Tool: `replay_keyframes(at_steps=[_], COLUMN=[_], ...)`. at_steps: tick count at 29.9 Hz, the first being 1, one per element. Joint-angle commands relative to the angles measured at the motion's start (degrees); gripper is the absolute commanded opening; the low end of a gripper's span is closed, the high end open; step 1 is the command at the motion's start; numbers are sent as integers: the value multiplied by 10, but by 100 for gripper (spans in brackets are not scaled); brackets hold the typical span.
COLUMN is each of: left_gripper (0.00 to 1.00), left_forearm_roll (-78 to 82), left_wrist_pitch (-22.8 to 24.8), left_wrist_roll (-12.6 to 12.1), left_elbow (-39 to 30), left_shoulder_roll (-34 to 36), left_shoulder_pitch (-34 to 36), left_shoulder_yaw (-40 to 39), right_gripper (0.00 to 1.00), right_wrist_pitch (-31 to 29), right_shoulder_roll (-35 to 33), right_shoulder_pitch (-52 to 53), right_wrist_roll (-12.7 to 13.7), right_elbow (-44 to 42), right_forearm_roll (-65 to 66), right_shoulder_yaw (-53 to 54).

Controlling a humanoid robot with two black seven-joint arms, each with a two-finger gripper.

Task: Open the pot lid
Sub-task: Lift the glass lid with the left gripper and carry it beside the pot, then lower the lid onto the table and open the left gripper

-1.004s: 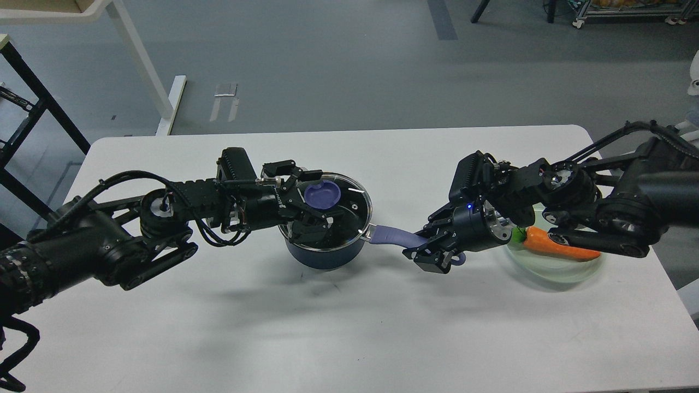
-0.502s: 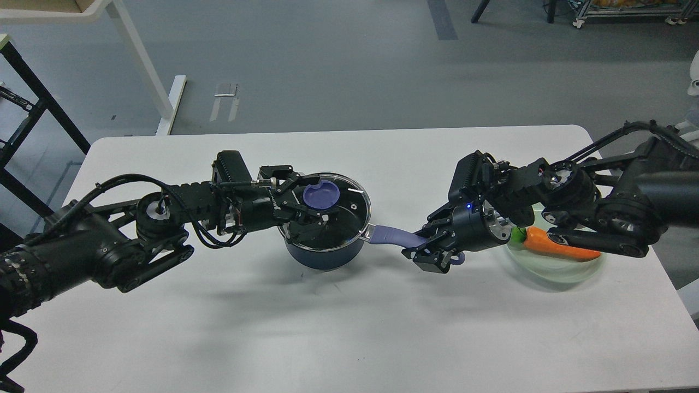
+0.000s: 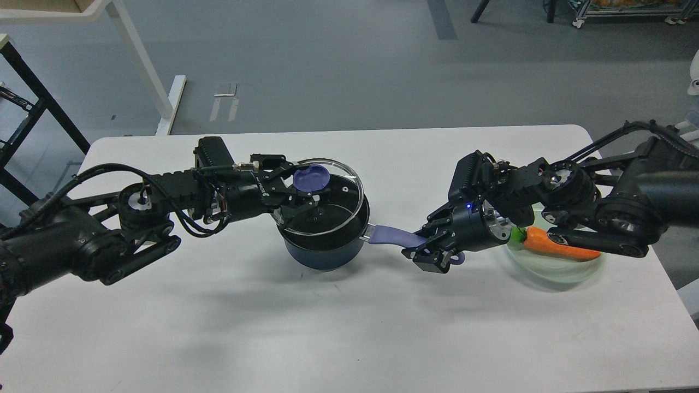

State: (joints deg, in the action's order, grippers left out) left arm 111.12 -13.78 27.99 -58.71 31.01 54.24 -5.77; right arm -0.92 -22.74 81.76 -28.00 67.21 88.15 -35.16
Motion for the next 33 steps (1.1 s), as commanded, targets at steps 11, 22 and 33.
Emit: replay_keyframes(at_steps=[11,22,33], left_gripper=[27,29,34], left_forearm_roll=[-21,-33,-38], left_wrist_pitch=[-49,-142,-142], left_wrist_roll=[0,0,0], left_elbow=[-34,32,79], left_shoulder_roll=[212,207,170], left_shoulder_pitch=[-53,-157,-184], left_shoulder_yaw=[35,52,52], right_gripper=[29,29,29], right_wrist_pitch=[0,0,0], right_shoulder_roll=[0,1,0], right_shoulder_pitch=[1,4,4], right_wrist_roll=[0,0,0], right_elbow=[0,-1,-1], right_forearm_roll=[0,0,-1], right_shoulder_yaw=[-2,-2,-1])
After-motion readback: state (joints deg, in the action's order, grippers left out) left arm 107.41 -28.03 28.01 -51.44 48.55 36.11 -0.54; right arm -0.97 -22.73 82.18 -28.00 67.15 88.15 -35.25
